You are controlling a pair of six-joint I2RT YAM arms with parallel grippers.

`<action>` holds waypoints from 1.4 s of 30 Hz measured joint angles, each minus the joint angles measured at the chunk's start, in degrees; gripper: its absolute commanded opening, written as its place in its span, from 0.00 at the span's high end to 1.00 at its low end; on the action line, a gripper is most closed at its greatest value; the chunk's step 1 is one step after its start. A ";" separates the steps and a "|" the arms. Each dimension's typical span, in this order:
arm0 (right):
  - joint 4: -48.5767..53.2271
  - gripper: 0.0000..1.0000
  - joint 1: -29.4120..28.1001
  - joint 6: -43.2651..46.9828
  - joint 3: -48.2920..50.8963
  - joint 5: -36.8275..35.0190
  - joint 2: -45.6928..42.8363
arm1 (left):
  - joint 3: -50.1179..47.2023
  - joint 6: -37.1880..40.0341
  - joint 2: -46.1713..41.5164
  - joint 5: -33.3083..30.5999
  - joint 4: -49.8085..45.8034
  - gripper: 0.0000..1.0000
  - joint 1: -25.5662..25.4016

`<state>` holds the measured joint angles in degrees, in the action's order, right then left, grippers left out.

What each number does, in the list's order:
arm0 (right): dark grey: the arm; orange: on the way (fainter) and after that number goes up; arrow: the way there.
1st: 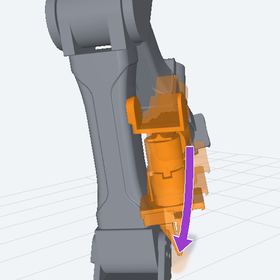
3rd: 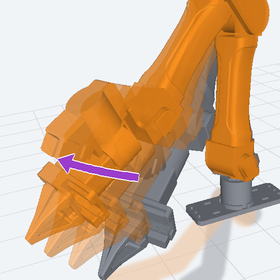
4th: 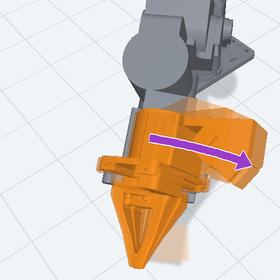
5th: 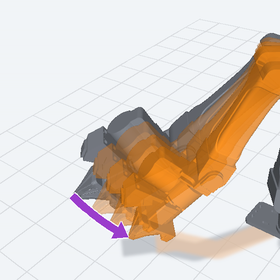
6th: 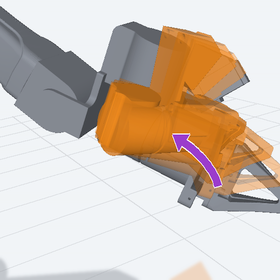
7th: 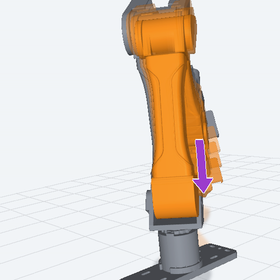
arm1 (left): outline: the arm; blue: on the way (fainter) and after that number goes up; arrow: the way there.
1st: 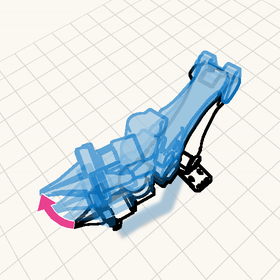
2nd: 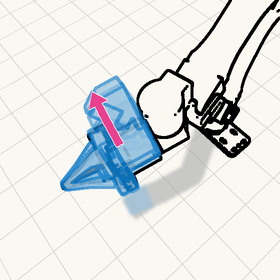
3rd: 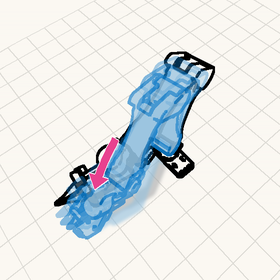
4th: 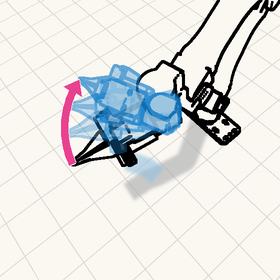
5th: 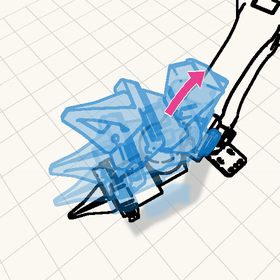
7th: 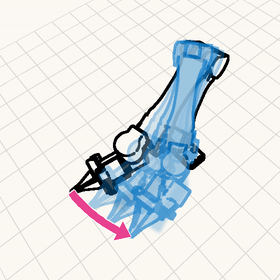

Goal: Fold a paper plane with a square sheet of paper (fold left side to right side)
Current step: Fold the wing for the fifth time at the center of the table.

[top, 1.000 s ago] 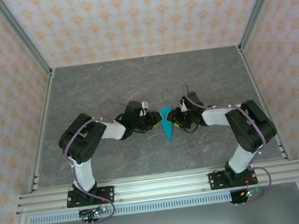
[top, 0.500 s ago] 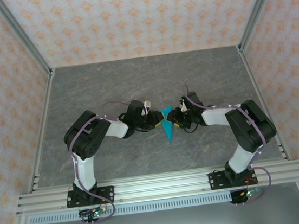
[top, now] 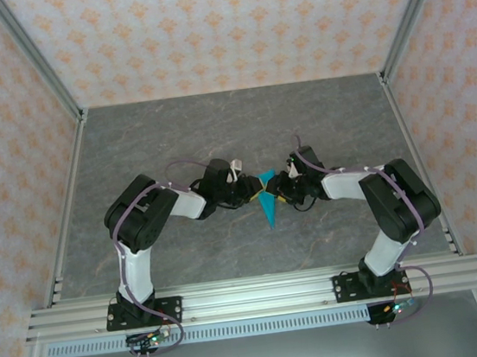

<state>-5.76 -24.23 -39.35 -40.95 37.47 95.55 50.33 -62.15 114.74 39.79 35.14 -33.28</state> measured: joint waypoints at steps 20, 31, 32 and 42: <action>0.57 0.43 3.65 0.59 -0.22 0.33 -4.42 | 0.15 2.89 -0.28 -0.20 -3.63 1.00 0.00; 0.17 0.33 3.74 0.33 -4.37 3.06 -0.11 | 0.15 3.72 -1.16 -0.24 -4.87 1.00 0.00; 0.17 0.33 3.74 0.33 -4.61 3.13 0.33 | 0.15 3.74 -1.25 -0.24 -4.94 1.00 0.00; -0.13 0.33 2.93 0.11 -6.03 3.58 3.37 | 0.15 3.74 -1.51 -0.39 -5.14 1.00 0.00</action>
<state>-5.89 -21.30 -39.24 -46.98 41.06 98.91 50.48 -58.41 113.23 39.40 30.00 -33.28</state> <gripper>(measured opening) 0.667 0.048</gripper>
